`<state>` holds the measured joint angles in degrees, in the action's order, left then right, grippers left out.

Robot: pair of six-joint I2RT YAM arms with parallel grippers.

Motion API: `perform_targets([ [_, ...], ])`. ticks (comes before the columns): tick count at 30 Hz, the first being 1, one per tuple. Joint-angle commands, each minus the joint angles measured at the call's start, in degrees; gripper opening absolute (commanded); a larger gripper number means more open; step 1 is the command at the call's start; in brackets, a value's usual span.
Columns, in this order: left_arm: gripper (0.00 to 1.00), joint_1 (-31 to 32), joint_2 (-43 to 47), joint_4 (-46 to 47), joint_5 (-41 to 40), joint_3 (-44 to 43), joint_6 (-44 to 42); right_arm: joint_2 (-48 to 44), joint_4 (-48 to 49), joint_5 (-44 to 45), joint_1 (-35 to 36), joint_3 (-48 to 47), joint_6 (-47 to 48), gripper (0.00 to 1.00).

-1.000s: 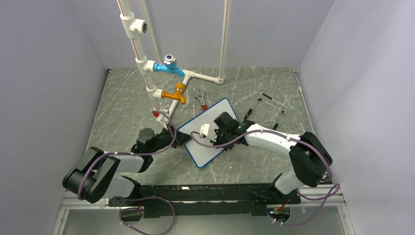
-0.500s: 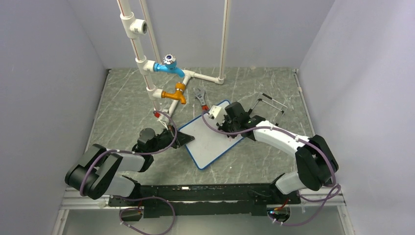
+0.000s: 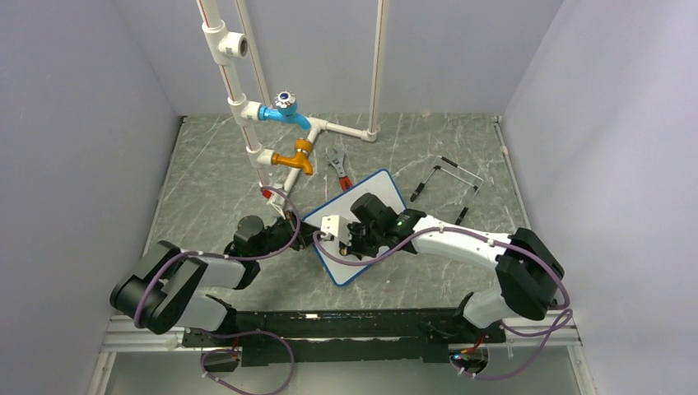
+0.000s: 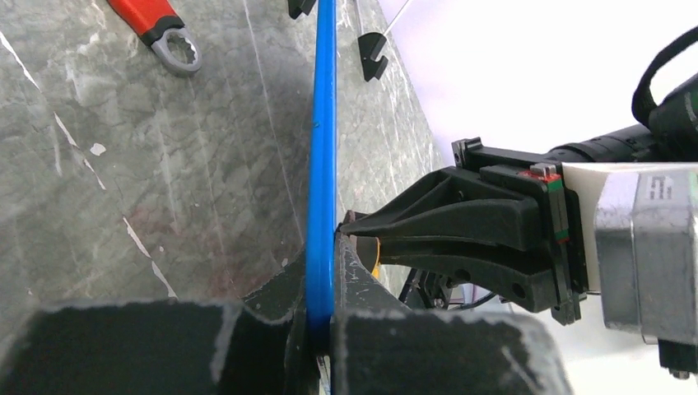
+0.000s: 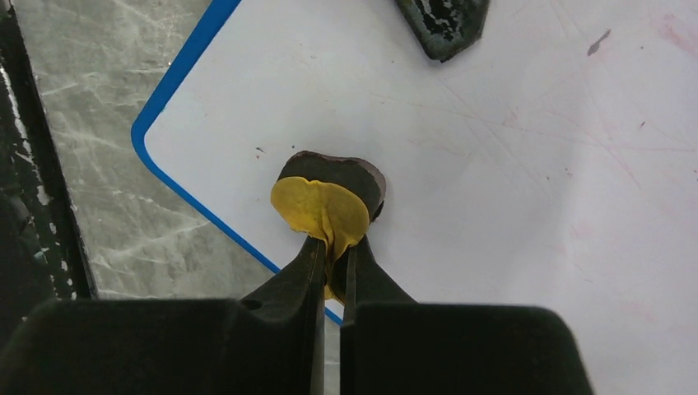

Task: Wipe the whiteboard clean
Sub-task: Erase the whiteboard at the center of the board.

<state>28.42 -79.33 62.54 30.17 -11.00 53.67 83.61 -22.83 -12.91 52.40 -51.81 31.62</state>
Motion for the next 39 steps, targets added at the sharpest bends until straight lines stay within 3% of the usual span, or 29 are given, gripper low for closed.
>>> perform_targets([
  [1,0.0,1.7,5.7,5.1,4.2,-1.9,1.2,-0.8,-1.2,-0.5,-4.9,0.5,1.9,0.0],
  [5,0.0,1.7,9.1,0.1,4.2,-1.8,-1.1,-2.9,1.2,3.4,-12.5,1.2,-1.8,0.0],
  [11,0.0,1.5,10.9,-0.8,4.1,-1.1,-1.5,-2.9,6.2,10.9,-16.9,2.1,-5.6,0.0],
  [16,0.0,0.9,11.2,1.0,3.2,0.5,-0.9,-1.9,-0.5,0.3,-16.1,2.0,0.4,0.0],
  [20,0.0,0.0,12.6,-1.3,2.7,0.8,-1.7,-3.7,-4.7,-2.4,-14.4,4.1,7.1,0.0],
  [31,0.0,-1.1,16.6,-7.3,2.9,0.6,-4.4,-2.1,-9.1,4.0,-13.1,6.0,9.5,0.0],
  [39,0.0,-1.1,16.2,-7.0,4.4,0.4,-4.9,-4.4,1.1,15.2,-15.0,7.2,1.5,0.0],
])
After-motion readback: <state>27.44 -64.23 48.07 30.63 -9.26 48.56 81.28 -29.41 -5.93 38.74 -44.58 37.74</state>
